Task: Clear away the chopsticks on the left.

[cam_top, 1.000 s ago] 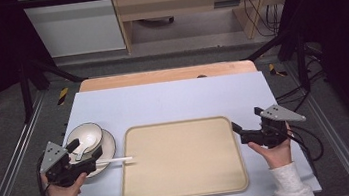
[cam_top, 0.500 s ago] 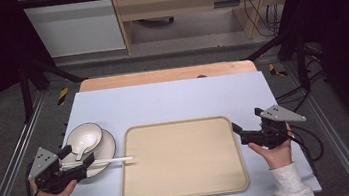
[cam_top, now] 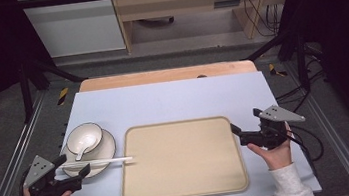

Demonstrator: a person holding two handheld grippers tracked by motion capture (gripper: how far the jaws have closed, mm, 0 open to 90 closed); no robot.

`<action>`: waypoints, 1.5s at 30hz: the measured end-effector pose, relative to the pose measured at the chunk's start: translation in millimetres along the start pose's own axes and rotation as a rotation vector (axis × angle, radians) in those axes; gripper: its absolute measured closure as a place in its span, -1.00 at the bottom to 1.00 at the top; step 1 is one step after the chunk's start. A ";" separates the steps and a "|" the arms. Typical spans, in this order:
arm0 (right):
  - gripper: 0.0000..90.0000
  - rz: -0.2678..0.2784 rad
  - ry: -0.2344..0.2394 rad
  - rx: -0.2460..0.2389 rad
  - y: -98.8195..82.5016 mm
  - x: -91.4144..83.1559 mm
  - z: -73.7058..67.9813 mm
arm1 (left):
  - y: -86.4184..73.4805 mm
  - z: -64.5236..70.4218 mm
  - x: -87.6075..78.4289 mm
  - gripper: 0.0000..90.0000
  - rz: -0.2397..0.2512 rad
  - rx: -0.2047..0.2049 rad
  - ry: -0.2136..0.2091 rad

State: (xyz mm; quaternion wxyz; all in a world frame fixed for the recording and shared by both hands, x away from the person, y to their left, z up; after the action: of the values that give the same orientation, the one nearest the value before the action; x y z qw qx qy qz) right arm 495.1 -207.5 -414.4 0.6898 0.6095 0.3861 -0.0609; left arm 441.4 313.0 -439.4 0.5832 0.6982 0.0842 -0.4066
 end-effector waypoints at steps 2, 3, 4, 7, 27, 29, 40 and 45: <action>-0.86 -0.002 0.001 -0.002 -0.2 0.1 -0.1 | -6.8 -1.2 0.6 -0.78 -0.016 0.002 0.004; -0.85 -0.002 0.001 -0.002 -0.1 0.0 -0.1 | -9.4 -1.9 0.9 -0.78 -0.024 0.006 0.005; -0.85 -0.001 0.003 -0.004 -0.2 -0.3 0.0 | -11.9 -2.7 1.8 -0.78 -0.032 0.006 0.008; -0.85 0.000 0.003 -0.006 -0.1 -0.6 0.2 | -16.6 -4.9 4.6 -0.78 -0.050 0.005 0.009; -0.85 -0.024 0.000 -0.015 -2.2 6.2 -2.3 | -29.5 -16.4 49.5 -0.33 -0.183 0.083 0.075; -0.85 -0.025 0.000 -0.016 -2.4 6.5 -2.3 | -29.8 -16.8 52.2 -0.29 -0.185 0.082 0.082; -0.85 -0.031 0.000 -0.015 -2.9 8.1 -3.3 | -32.3 -17.1 58.3 -0.09 -0.218 0.104 0.113; -0.85 -0.033 -0.002 -0.017 -3.2 8.4 -3.2 | -32.2 -16.9 57.4 -0.02 -0.219 0.101 0.109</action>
State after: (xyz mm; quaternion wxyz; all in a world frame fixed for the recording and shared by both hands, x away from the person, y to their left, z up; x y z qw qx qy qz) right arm 497.7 -202.2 -421.9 0.6942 0.5970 0.3960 -0.0695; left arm 467.9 317.2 -501.8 0.4942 0.7342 0.1710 -0.4331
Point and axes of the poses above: each handheld gripper's, and its own axes: x roughly forward along the jaws, y roughly out of its top, z roughly to its right, the point moved 7 cm from there along x, roughly forward along the jaws, and after that the axes turned 15 degrees about -z, right-handed, at the moved point
